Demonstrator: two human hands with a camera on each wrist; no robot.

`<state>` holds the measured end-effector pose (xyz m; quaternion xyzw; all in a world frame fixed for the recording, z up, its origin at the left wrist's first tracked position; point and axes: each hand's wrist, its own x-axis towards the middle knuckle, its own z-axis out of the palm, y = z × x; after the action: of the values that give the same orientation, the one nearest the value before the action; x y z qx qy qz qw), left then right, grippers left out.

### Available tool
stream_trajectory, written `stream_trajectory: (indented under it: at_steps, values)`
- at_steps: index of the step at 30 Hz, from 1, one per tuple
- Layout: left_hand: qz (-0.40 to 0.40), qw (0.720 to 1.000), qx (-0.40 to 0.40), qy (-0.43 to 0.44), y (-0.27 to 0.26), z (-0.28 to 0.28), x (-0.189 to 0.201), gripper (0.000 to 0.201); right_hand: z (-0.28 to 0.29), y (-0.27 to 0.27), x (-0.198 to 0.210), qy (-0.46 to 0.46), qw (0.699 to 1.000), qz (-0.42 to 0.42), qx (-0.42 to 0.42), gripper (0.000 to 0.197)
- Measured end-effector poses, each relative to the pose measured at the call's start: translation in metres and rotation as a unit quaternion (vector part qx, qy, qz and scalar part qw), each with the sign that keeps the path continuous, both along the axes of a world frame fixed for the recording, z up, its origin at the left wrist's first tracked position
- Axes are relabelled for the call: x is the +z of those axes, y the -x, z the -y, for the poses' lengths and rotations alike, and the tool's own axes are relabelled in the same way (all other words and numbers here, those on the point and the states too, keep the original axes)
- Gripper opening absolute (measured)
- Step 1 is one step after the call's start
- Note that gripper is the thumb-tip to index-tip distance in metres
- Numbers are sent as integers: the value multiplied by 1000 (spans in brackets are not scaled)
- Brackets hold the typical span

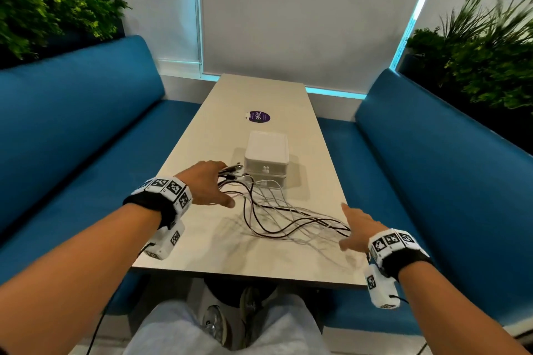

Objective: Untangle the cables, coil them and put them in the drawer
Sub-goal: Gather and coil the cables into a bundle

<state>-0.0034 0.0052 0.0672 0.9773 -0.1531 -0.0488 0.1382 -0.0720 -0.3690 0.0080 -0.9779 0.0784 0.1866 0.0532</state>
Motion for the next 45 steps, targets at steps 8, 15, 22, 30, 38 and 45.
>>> stream_trajectory:
  at_steps: [8, 15, 22, 30, 38, 45]
  values:
    - [-62, 985, 23, 159, 8, 5, 12, 45, -128, -18, 40, -197, 952, 167, 164, 107]
    - [-28, 919, 29, 392, 11, 12, 16, 18, -212, -28, 55, -202, 920, 211, 261, 115]
    - [-9, 874, 47, 483, 14, 8, 21, 30, -217, -32, 24, -198, 923, 218, 249, 24]
    - [92, 926, 83, 356, 8, 8, 19, 31, -192, -31, 42, -197, 944, 132, 231, 54]
    - [112, 910, 128, 378, 3, 5, 16, 36, -193, -30, 58, -271, 944, 61, 180, 46]
    - [145, 904, 148, 374, 8, -5, 12, 43, -172, -24, 45, -220, 953, 24, 208, 29]
